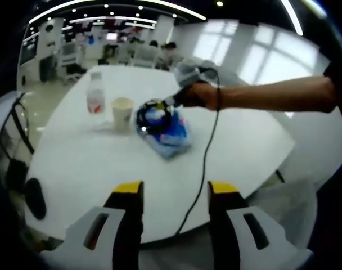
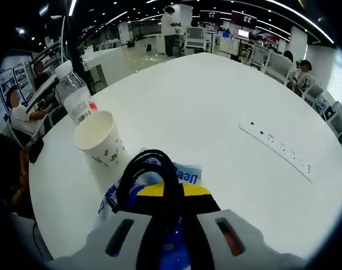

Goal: Arrange the tabletop items into an orderly group along one side of the table until the central work area is clear of visible clutter.

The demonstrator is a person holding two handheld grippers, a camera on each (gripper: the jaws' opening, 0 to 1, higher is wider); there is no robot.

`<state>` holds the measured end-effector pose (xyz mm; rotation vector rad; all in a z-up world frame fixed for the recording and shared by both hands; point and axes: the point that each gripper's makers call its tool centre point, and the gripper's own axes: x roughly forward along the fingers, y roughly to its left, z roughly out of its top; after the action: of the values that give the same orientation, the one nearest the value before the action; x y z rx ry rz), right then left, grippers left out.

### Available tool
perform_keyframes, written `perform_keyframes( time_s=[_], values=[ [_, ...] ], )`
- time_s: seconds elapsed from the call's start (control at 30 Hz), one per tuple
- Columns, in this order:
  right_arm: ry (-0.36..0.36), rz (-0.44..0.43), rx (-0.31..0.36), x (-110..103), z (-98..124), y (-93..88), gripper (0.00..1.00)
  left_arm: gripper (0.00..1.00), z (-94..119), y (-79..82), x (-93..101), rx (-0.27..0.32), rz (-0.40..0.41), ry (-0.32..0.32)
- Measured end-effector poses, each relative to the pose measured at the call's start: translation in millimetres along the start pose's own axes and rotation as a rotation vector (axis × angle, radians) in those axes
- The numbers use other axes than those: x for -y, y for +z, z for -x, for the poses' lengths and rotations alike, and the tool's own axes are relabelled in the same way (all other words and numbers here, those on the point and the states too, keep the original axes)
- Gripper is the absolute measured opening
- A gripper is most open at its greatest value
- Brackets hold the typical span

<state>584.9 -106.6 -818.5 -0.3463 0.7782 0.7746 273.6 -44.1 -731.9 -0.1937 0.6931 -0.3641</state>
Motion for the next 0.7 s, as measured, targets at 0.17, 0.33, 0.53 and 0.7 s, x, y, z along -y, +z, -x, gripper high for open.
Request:
perform_keyframes(
  time_s=[0.17,0.33,0.53,0.7],
  values=[
    [0.012,-0.035,0.046,-2,6,18.3,0.07,0.42,2,-0.5,4.0,-0.003,-0.005,-0.007],
    [0.008,-0.026,0.079,-8,24,38.9,0.07,0.42,3,-0.1,3.9,0.000,0.000,-0.009],
    [0.000,0.002,0.099,-8,37,53.6,0.07,0.42,2,0.3,2.6,0.005,-0.001,-0.011],
    [-0.018,0.023,0.122,-12,61,60.6,0.07,0.42,2,1.1,1.0,0.013,0.009,-0.010]
  ],
)
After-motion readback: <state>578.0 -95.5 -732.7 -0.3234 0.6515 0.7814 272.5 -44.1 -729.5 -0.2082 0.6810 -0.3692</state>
